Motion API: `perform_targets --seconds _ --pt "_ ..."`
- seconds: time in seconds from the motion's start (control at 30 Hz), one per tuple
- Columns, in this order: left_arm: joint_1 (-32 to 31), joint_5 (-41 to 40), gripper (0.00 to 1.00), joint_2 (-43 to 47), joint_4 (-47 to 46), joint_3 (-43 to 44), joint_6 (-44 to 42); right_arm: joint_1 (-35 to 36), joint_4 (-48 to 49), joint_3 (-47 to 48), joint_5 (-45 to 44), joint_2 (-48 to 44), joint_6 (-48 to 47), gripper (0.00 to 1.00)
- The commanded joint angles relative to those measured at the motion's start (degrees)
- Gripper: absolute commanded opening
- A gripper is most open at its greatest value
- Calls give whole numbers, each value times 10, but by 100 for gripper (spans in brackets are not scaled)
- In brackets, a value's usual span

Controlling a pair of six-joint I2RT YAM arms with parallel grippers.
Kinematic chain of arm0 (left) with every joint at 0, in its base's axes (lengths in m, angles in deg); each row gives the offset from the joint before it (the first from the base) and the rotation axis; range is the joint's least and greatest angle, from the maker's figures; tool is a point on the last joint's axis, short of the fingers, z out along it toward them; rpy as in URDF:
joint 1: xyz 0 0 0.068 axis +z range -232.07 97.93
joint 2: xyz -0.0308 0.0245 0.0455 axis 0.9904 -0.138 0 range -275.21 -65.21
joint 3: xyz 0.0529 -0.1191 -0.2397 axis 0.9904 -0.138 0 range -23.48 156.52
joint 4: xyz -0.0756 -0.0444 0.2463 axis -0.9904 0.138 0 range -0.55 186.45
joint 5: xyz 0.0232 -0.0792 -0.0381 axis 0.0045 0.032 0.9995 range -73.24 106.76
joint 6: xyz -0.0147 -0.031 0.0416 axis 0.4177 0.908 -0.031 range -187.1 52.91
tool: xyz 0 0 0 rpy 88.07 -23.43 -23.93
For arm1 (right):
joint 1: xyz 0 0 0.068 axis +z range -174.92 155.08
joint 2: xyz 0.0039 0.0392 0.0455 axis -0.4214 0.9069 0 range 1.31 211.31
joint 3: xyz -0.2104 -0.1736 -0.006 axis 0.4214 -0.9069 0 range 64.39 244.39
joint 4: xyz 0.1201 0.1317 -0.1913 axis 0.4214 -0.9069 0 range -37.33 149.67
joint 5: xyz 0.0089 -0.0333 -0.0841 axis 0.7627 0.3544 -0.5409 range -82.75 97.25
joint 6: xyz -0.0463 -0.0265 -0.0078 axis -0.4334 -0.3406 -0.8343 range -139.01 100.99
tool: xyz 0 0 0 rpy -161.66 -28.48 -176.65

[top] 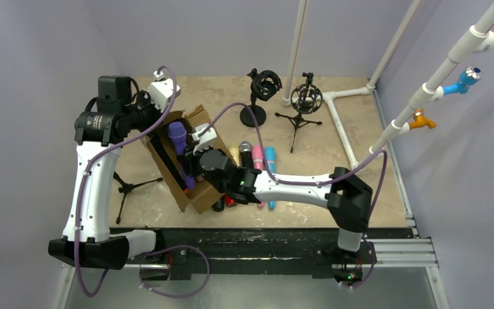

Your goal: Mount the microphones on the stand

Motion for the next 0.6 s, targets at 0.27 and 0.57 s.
perform_targets --seconds 0.27,0.57 --pt "-1 7 0 13 -29 0 -7 -3 -11 -135 -50 -228 43 0" --pt "-2 12 0 16 -26 1 -7 -88 -213 -269 -60 -393 137 0"
